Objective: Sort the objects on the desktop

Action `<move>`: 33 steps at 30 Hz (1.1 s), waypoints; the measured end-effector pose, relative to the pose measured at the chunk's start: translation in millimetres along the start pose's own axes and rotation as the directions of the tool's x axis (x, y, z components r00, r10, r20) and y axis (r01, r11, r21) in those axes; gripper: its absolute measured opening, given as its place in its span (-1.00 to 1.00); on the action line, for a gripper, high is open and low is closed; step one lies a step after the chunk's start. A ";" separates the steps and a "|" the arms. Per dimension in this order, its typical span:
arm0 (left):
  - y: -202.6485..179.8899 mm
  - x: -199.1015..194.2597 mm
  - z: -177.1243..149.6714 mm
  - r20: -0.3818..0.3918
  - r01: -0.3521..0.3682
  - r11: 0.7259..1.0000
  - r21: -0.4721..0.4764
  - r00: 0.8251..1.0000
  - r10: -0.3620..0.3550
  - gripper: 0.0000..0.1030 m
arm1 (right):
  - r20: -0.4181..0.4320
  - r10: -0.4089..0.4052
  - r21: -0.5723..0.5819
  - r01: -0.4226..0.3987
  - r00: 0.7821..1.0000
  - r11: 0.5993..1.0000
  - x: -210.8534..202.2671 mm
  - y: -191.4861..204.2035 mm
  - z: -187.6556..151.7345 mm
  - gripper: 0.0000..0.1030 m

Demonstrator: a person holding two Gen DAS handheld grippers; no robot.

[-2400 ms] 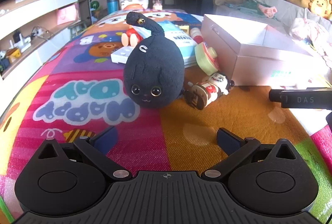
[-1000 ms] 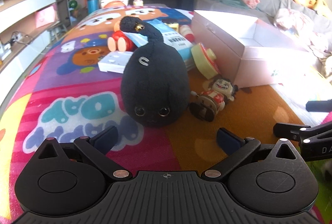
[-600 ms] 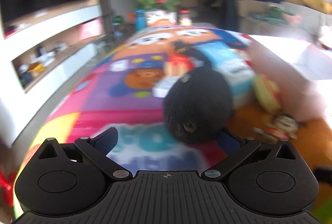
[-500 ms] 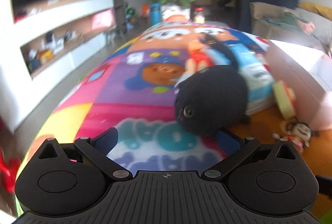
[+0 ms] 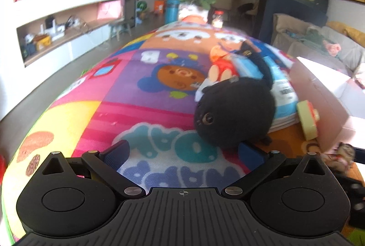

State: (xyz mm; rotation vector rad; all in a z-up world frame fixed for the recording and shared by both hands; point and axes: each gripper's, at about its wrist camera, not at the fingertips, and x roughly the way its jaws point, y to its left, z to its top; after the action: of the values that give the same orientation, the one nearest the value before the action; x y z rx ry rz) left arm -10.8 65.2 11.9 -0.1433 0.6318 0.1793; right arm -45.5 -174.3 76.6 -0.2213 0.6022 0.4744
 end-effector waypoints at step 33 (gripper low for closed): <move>-68.5 10.1 6.7 -0.087 0.385 0.898 0.212 0.923 -0.375 -0.58 | 0.062 -0.315 0.388 0.268 0.947 0.882 -10.6 -144.0 13.9 0.86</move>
State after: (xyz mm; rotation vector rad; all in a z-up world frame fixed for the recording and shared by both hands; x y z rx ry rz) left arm 15.4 0.9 16.6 -0.0492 0.6517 -0.2763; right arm 24.0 -298.8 103.2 0.0842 0.5157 0.0718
